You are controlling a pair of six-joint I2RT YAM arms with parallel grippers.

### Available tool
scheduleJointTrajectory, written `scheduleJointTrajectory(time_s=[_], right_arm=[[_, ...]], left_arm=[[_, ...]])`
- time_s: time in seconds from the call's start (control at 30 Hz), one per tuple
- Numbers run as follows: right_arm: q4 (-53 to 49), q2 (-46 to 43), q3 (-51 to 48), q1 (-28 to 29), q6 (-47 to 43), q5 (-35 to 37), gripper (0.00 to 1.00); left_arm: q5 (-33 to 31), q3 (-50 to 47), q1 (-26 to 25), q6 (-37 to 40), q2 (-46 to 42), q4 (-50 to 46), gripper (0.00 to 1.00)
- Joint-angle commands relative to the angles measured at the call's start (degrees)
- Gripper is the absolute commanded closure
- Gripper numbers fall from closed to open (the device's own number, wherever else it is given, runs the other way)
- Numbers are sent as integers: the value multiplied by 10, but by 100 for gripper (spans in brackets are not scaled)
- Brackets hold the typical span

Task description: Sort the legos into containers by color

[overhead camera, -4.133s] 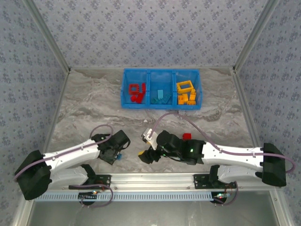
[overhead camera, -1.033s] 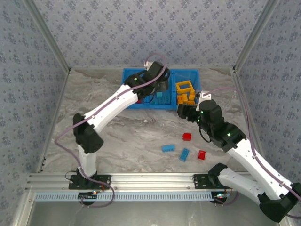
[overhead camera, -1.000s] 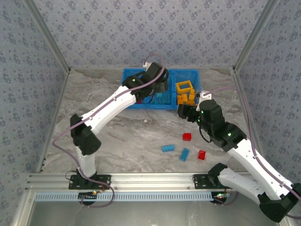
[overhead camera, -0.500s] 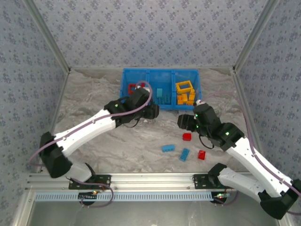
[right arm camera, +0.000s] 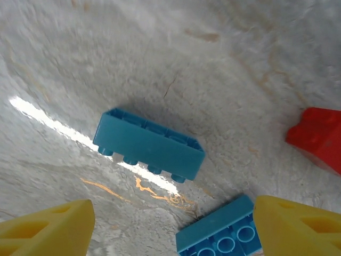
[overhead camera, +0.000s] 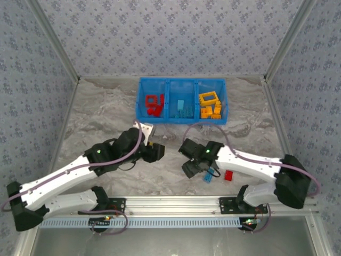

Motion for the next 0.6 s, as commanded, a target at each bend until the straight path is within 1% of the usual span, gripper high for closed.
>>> scheduleJointTrajectory(time_s=[0.0, 0.2, 0.33, 0.43, 0.57], right_arm=[[-38, 47, 37, 14, -59, -2, 19], [-43, 117, 59, 22, -63, 16, 18], [-28, 148, 66, -1, -71, 20, 20], [-18, 169, 76, -17, -83, 16, 25], [-4, 187, 84, -31, -93, -6, 33]], left_arm=[[-15, -3, -2, -12, -42, -18, 38], [-31, -2, -1, -18, -82, -36, 38], [-30, 1, -1, -19, -81, -36, 37], [-28, 7, -1, -19, -76, -37, 37], [-29, 6, -1, -20, -77, -36, 37]])
